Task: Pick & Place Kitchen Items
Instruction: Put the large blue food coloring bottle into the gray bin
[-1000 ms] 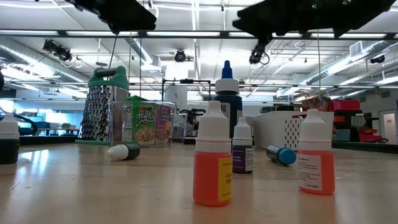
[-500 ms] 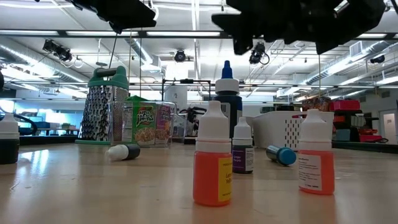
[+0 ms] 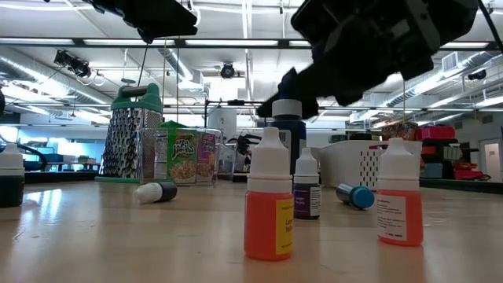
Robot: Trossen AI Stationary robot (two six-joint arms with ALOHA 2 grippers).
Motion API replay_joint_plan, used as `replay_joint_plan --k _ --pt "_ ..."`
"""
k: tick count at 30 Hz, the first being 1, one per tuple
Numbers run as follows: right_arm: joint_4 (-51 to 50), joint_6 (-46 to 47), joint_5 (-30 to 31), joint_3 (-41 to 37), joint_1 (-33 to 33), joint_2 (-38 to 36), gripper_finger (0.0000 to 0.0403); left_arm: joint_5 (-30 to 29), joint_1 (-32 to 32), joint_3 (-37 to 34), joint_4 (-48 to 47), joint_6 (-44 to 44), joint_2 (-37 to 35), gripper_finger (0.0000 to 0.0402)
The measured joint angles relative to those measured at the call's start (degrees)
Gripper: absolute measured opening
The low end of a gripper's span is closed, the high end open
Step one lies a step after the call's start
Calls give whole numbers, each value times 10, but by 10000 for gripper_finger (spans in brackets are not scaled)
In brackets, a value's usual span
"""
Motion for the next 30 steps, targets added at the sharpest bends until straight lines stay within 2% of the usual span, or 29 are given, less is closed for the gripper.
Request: replay_joint_plan --k 7,16,21,26,28,30 --pt "6 5 3 0 -6 13 230 5 0 0 -1 1 0 178" --pt "8 34 4 1 -22 13 121 5 0 0 3 -3 0 178" --pt "28 41 13 0 -43 -14 117 5 0 0 5 -4 0 178" --pt "8 13 131 0 -85 -91 122 5 0 0 12 -18 0 178" --pt "-8 -5 205 0 -105 -127 125 4 0 0 22 -17 0 178" --pt "-23 -10 305 0 -126 -159 125 4 0 0 28 -17 0 178"
